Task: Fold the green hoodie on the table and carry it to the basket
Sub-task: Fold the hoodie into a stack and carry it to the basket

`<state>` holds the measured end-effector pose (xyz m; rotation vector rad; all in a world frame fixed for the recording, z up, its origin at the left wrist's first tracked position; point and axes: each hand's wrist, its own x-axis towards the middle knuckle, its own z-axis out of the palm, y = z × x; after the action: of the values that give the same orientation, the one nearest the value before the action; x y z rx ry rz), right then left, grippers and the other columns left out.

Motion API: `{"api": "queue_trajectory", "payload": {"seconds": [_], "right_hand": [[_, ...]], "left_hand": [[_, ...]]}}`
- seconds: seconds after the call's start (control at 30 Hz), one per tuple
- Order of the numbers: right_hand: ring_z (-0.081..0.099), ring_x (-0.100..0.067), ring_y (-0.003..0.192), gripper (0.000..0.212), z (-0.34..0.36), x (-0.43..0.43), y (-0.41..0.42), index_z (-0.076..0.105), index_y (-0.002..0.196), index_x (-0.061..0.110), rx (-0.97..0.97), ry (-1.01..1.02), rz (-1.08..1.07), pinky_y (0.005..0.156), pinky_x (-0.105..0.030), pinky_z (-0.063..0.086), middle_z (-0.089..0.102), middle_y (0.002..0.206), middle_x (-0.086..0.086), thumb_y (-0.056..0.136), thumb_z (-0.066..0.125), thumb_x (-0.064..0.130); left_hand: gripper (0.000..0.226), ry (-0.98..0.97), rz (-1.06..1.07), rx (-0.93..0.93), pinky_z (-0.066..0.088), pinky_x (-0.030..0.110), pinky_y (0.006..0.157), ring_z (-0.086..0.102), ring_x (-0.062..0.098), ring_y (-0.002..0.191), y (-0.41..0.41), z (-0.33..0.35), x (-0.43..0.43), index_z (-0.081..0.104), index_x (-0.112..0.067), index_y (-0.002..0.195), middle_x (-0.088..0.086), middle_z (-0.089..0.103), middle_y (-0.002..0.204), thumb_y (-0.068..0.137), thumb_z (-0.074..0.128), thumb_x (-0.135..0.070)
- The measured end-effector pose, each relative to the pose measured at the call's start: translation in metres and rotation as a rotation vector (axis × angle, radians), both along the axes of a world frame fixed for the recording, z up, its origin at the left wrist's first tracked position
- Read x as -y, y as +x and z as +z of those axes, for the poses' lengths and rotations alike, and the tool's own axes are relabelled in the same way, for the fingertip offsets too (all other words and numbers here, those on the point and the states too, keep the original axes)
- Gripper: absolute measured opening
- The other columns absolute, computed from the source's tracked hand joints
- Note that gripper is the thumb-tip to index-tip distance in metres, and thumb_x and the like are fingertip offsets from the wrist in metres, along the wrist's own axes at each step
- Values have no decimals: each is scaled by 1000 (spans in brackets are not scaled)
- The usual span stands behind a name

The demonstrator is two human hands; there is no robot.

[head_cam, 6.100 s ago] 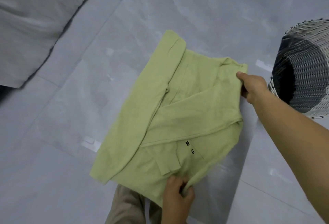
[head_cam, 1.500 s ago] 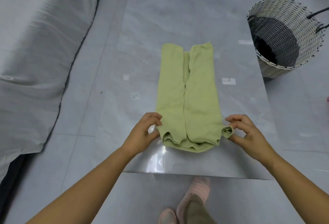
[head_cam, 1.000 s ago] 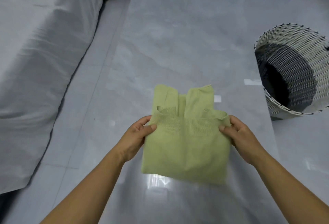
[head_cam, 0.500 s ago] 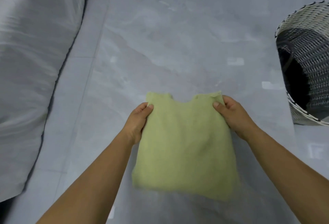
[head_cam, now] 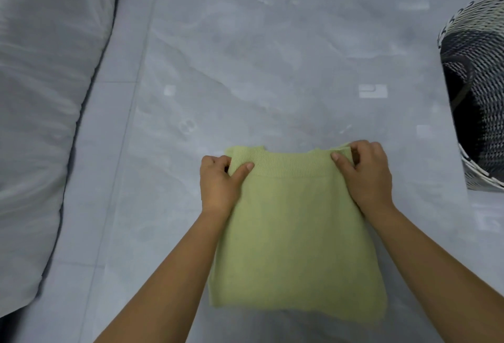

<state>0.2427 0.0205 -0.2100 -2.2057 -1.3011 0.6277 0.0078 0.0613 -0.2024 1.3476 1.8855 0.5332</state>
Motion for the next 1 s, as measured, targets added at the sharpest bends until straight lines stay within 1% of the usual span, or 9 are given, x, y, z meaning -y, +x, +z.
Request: {"api": "queue_trajectory", "payload": {"seconds": [0.1, 0.2, 0.3, 0.4, 0.53, 0.63, 0.73, 0.9, 1.0], "right_hand": [[49, -28, 94, 37, 0, -2, -1, 48, 102, 7, 8, -48, -125, 66, -31, 34, 46, 106, -11, 82, 63, 36], [54, -31, 100, 48, 4, -9, -2, 46, 112, 6, 5, -195, -160, 73, -33, 38, 52, 113, -12, 83, 61, 41], [56, -31, 88, 39, 9, -17, 7, 57, 88, 6, -128, -397, -138, 65, -31, 38, 58, 85, -7, 83, 59, 45], [53, -27, 71, 39, 16, -20, 18, 51, 67, 4, -565, -401, -270, 62, -32, 43, 55, 71, -11, 79, 67, 37], [54, -21, 74, 22, 24, -26, 19, 51, 75, 12, -642, -339, -265, 67, -33, 47, 57, 86, -8, 82, 66, 27], [55, -26, 91, 27, 25, -26, 13, 49, 96, 13, -660, -352, -296, 84, -43, 49, 56, 105, -10, 84, 63, 32], [56, -28, 98, 40, 29, -25, 12, 48, 114, 9, -757, -353, -348, 89, -43, 49, 55, 113, -11, 83, 66, 25], [61, -19, 74, 16, 70, -25, 21, 60, 88, 2, -910, -241, -299, 65, -28, 53, 64, 91, -13, 83, 64, 17], [67, -15, 72, 31, 117, -38, 28, 64, 93, 5, -970, -46, -186, 60, -21, 56, 71, 81, -3, 69, 74, 23]], "left_hand": [[63, -32, 13, -54, 45, 33, 88, 48, 21, 101, 0, 2, -6, 46, -8, 119, 3, 42, 111, 71, 77, -35], [70, -249, -70, -107, 46, 35, 85, 52, 24, 102, 3, 8, -24, 40, -7, 124, 4, 49, 115, 71, 77, -35], [59, -469, -26, 92, 49, 34, 80, 56, 24, 91, 2, 19, -41, 50, -1, 115, 8, 58, 107, 70, 80, -24], [43, -577, 34, 381, 55, 27, 64, 63, 20, 76, -5, 27, -44, 57, -1, 111, 11, 65, 102, 74, 75, -10], [26, -546, 76, 510, 56, 23, 62, 62, 15, 75, -10, 30, -39, 55, -11, 98, 3, 64, 90, 79, 71, -12], [32, -562, 169, 590, 54, 33, 77, 63, 21, 82, -12, 28, -38, 53, -3, 107, 14, 64, 106, 81, 69, -14], [30, -588, 197, 637, 55, 30, 70, 63, 22, 80, -11, 32, -37, 57, 5, 107, 20, 61, 118, 84, 65, -12], [19, -537, 168, 800, 58, 25, 61, 69, 14, 67, -12, 63, -49, 61, 2, 102, 14, 63, 112, 89, 57, -12], [29, -349, 77, 873, 57, 20, 69, 66, 16, 85, -16, 106, -66, 57, 3, 115, 10, 64, 108, 89, 55, -10]]}}
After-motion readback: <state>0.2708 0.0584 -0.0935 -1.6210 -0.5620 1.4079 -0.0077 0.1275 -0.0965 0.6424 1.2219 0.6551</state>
